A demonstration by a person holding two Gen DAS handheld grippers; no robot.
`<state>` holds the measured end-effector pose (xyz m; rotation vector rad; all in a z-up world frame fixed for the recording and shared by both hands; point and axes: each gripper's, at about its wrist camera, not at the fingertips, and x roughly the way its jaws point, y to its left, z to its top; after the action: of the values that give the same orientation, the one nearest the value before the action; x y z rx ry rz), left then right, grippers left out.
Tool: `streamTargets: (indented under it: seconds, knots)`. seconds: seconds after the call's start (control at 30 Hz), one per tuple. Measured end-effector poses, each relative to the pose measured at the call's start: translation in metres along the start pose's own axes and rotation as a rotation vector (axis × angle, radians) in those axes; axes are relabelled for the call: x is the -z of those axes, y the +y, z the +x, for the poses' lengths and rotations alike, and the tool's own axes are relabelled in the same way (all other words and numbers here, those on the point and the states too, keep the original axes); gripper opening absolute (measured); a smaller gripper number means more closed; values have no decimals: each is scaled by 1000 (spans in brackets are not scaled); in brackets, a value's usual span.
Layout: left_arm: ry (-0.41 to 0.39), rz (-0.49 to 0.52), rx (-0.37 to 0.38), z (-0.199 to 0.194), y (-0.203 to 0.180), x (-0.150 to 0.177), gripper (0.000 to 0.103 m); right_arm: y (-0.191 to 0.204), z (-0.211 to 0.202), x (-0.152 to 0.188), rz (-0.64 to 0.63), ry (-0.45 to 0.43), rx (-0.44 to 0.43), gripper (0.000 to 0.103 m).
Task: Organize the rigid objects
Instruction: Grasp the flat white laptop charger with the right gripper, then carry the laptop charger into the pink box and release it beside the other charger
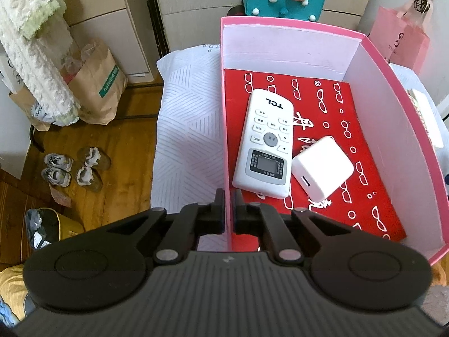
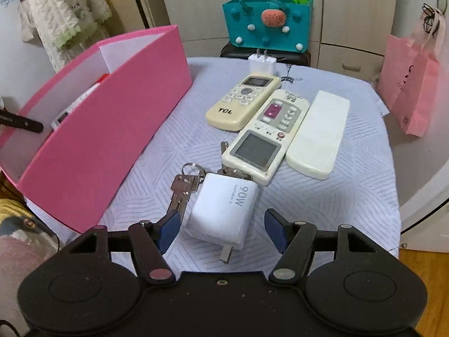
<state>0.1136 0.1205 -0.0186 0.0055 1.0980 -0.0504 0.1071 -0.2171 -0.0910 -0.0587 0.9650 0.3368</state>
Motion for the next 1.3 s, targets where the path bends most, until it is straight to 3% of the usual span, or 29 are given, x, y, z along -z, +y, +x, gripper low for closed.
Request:
streamTargets:
  seconds: [0.2,0.27,0.47,0.63,1.0,1.3]
  knots:
    - [-2,-8,15,-1,3,1,3,6,23,-4,-29,10,72,70]
    - [-3,-8,18,-1,4,1,3,10,24,-2,-58,-18,85,63]
    - [12,-15,29,-1,6,-1,4,8,18,-5,-54,-24,35,56]
    - [15,1,32,-1,5,0,4,13,14,-7,-62,-31,66,56]
    - [6,11,48,-1,7,2,5,37,-18,-23,-111,-107,67,56]
    - [4,-22,57,-2,10,1,5,69,-62,-55,-175,-201,11,56]
